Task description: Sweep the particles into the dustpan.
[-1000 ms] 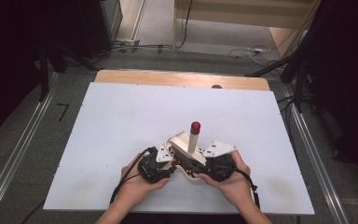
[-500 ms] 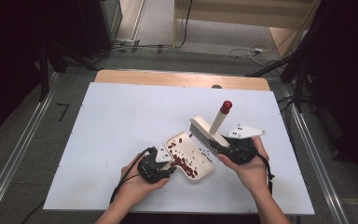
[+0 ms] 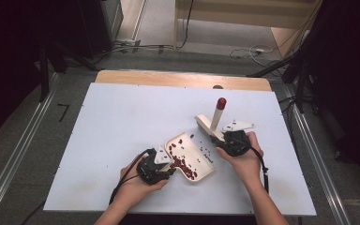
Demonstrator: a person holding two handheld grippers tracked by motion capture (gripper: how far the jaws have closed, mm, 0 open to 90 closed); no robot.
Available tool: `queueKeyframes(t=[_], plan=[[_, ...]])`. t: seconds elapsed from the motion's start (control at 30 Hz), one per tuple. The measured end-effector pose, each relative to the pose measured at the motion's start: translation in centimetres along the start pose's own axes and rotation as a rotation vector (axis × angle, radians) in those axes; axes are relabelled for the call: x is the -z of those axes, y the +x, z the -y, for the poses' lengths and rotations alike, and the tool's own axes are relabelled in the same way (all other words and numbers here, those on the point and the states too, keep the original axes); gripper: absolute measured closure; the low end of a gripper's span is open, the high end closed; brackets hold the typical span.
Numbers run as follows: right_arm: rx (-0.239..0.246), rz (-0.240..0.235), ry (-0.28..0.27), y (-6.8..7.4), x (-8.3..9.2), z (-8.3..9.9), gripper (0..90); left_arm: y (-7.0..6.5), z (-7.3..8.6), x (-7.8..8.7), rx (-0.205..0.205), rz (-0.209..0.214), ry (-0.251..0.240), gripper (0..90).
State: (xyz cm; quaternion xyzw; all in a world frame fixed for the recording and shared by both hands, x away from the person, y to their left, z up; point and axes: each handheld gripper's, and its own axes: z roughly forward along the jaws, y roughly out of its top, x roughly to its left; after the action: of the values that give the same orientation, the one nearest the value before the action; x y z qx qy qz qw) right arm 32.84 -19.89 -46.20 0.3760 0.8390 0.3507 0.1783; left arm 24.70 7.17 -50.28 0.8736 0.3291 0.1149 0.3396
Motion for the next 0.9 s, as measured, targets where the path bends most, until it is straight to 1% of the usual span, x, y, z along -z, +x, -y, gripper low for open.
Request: queueKeyframes(t=[0.13,0.2,0.27,0.33,0.4,0.43,0.47,0.5,0.57,0.6,0.63,0.67,0.73,0.8,0.9], plan=[[0.031,-0.016,0.027,1.8,-0.2,0.1,65.3,0.2,0.2,-0.1,0.003,0.007,-0.003,66.6],[0.049,-0.022,0.027,2.6,-0.1,0.1,65.3,0.2,0.2,-0.1,0.000,0.006,-0.002,66.6],[0.051,-0.048,0.027,3.4,0.2,0.1,65.3,0.2,0.3,-0.2,0.006,0.009,-0.010,66.6],[0.064,-0.077,0.019,4.2,0.5,0.0,65.3,0.2,0.3,-0.2,0.006,0.011,-0.008,66.6],[0.077,-0.094,0.012,5.2,1.0,0.0,65.3,0.2,0.3,-0.2,0.006,0.008,-0.011,66.6],[0.086,-0.116,0.008,5.6,1.3,0.0,65.4,0.2,0.3,-0.2,0.006,0.007,-0.011,66.6],[0.086,-0.151,0.014,6.1,1.5,-0.1,65.4,0.2,0.3,-0.2,0.007,0.005,-0.012,66.5],[0.094,-0.171,0.014,6.6,1.7,-0.1,65.4,0.2,0.3,-0.2,0.008,0.007,-0.012,66.6],[0.125,-0.176,0.012,7.5,2.0,-0.2,65.4,0.2,0.3,-0.2,0.004,0.005,-0.012,66.6],[0.135,-0.176,0.002,7.7,2.3,-0.3,65.4,0.1,0.4,-0.2,0.004,0.005,-0.013,66.5],[0.130,-0.180,-0.013,7.5,2.7,-0.6,65.4,0.1,0.4,-0.2,0.002,0.000,-0.011,66.5],[0.121,-0.174,-0.031,7.2,3.1,-0.8,65.4,0.1,0.4,-0.2,0.007,0.002,-0.015,66.5],[0.102,-0.150,-0.066,6.0,4.0,-1.2,65.4,0.1,0.4,-0.2,0.005,0.002,-0.013,66.5],[0.073,-0.113,-0.091,4.7,4.5,-1.2,65.4,0.1,0.4,-0.2,0.007,0.003,-0.013,66.5],[0.064,-0.026,-0.093,3.0,4.1,-0.6,65.4,0.2,0.4,-0.1,0.001,0.001,-0.010,66.5]])
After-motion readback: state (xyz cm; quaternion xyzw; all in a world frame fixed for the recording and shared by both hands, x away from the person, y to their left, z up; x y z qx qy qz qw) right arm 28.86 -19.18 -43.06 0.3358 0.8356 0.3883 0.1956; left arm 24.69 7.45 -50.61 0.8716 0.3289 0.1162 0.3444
